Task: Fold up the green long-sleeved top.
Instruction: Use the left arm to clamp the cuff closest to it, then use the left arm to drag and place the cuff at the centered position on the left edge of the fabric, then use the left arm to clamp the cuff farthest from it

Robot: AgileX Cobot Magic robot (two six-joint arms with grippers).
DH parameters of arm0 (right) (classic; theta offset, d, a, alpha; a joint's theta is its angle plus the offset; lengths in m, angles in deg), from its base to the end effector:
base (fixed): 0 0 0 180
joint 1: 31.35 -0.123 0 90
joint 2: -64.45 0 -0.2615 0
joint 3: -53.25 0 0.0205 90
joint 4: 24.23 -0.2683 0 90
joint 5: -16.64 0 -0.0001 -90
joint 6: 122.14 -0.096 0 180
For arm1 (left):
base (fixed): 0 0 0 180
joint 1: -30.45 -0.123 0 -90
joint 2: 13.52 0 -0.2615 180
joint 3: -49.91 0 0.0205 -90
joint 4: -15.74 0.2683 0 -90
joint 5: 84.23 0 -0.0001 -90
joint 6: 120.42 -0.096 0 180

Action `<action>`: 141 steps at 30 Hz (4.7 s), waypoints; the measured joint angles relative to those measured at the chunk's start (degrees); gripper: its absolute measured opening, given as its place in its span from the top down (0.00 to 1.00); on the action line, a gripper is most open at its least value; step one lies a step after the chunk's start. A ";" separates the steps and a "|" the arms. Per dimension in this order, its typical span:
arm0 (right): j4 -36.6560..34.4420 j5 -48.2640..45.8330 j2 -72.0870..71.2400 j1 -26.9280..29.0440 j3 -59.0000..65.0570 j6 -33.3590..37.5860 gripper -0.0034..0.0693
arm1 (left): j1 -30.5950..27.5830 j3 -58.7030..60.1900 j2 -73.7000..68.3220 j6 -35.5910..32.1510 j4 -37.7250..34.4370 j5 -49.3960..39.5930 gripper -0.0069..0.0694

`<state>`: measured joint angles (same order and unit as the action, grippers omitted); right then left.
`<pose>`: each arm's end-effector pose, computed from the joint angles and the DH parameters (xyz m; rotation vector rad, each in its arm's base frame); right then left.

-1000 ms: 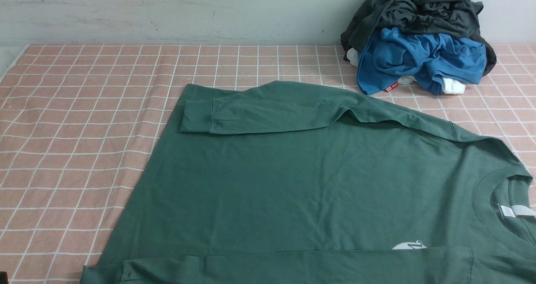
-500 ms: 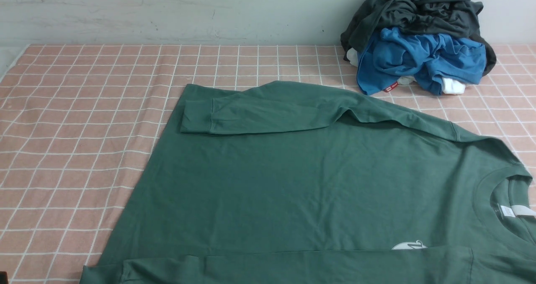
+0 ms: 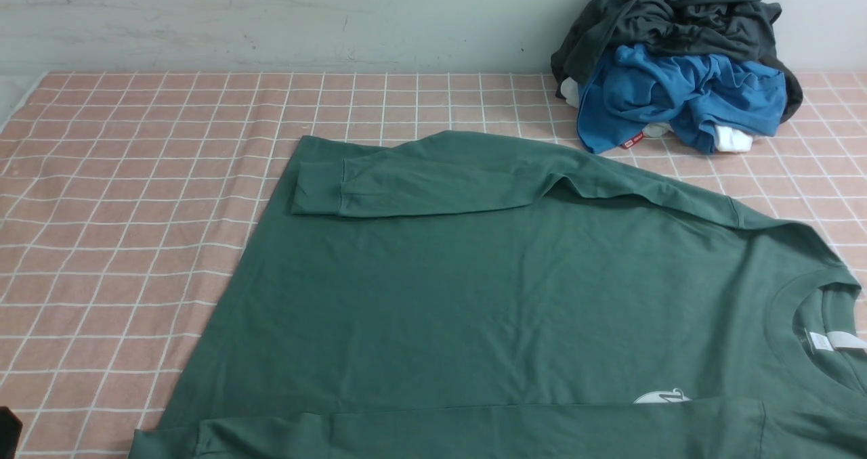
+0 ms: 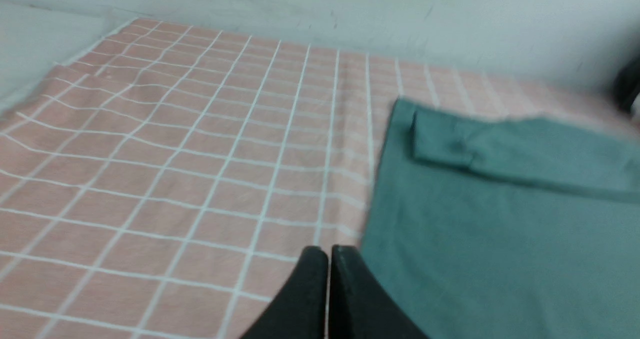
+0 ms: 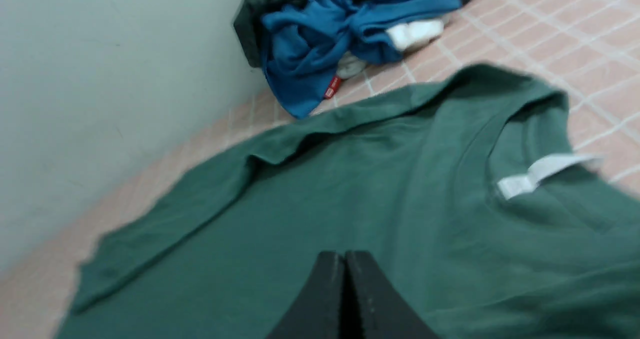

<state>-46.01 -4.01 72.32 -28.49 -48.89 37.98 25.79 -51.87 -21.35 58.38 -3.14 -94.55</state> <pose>0.0994 0.0076 0.1745 0.6006 1.7708 0.5769 0.1026 0.0028 0.1877 -0.2775 1.6537 -0.2162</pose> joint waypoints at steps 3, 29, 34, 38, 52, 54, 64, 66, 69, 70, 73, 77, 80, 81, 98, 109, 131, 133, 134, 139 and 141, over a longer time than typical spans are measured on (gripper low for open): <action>-14.24 -0.63 0.00 0.00 0.06 -3.89 0.97 | 0.00 0.00 0.00 5.72 -13.47 3.44 0.91; -0.53 -13.35 12.36 -0.33 -23.71 22.09 0.97 | 0.00 -27.64 -19.24 -23.63 -23.22 -23.10 0.91; 13.97 -24.95 31.73 -4.11 -38.50 22.50 0.97 | 3.49 -45.52 -43.32 -23.58 -3.34 -40.66 0.91; 15.69 -37.11 42.62 -11.29 -44.00 22.68 0.97 | 11.07 -50.68 -55.26 -19.16 6.92 -47.30 0.87; 15.69 -49.38 51.56 -23.37 -44.79 25.63 0.97 | 20.84 -50.70 -83.76 -5.57 16.98 -47.22 0.31; 15.69 -48.77 51.56 -23.37 -44.79 25.63 0.97 | 20.84 -50.70 -85.72 -5.08 17.31 -46.66 0.27; 15.69 -45.73 51.56 -23.37 -44.79 25.63 0.97 | 21.30 -50.70 -94.57 -5.43 15.37 -39.57 0.24; 15.69 -45.03 51.56 -23.37 -44.85 25.63 0.97 | 21.39 -50.70 -96.41 -5.66 15.43 -38.92 0.27; 15.64 -44.98 51.56 -23.37 -44.85 25.63 0.97 | 21.39 -50.85 -97.58 -4.27 17.01 -38.88 0.34; 15.64 -44.98 51.56 -23.37 -44.85 25.63 0.97 | 21.39 -50.85 -97.64 -3.70 17.40 -38.85 0.36; 15.64 -44.94 51.56 -23.37 -44.85 25.63 0.97 | 21.39 -50.85 -97.69 -2.98 18.35 -38.79 0.47; 15.64 -44.94 51.56 -23.37 -44.85 25.63 0.97 | 21.39 -50.85 -97.71 -1.85 19.48 -38.91 0.68; 15.64 -44.75 51.56 -23.37 -44.85 25.63 0.97 | 21.39 -50.87 -97.71 -1.11 19.54 -38.90 0.83; 15.64 -44.75 51.56 -23.37 -44.85 25.63 0.97 | 21.39 -50.92 -97.71 -1.11 19.54 -38.97 0.86; 15.64 -41.90 51.56 -23.37 -44.85 25.63 0.97 | 28.56 -67.28 -88.36 -1.28 24.57 -46.60 0.88; 15.70 -41.74 51.56 -23.37 -44.85 25.63 0.97 | 28.74 -89.63 -98.28 -3.70 27.65 -51.64 0.88; 18.08 -43.39 51.56 -23.37 -44.85 22.31 0.97 | 21.29 -92.54 -114.64 -3.06 27.64 -53.53 0.33; 19.65 -44.09 51.56 -23.37 -44.85 21.46 0.97 | 20.70 -90.81 -112.04 -2.99 25.39 -57.06 0.29; 19.97 -44.42 51.56 -23.37 -44.85 21.16 0.97 | 20.64 -89.26 -110.65 -2.99 24.48 -57.68 0.28; 20.18 -45.80 51.56 -23.37 -44.85 20.69 0.97 | 20.64 -76.66 -103.74 -2.10 23.24 -57.60 0.28; 20.18 -46.58 51.56 -23.37 -44.85 20.65 0.97 | 20.64 -70.24 -100.60 -1.08 23.09 -56.33 0.28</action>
<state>-25.83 -50.59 123.88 -51.86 -93.74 58.63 46.43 -122.11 -121.95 57.30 19.95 -150.88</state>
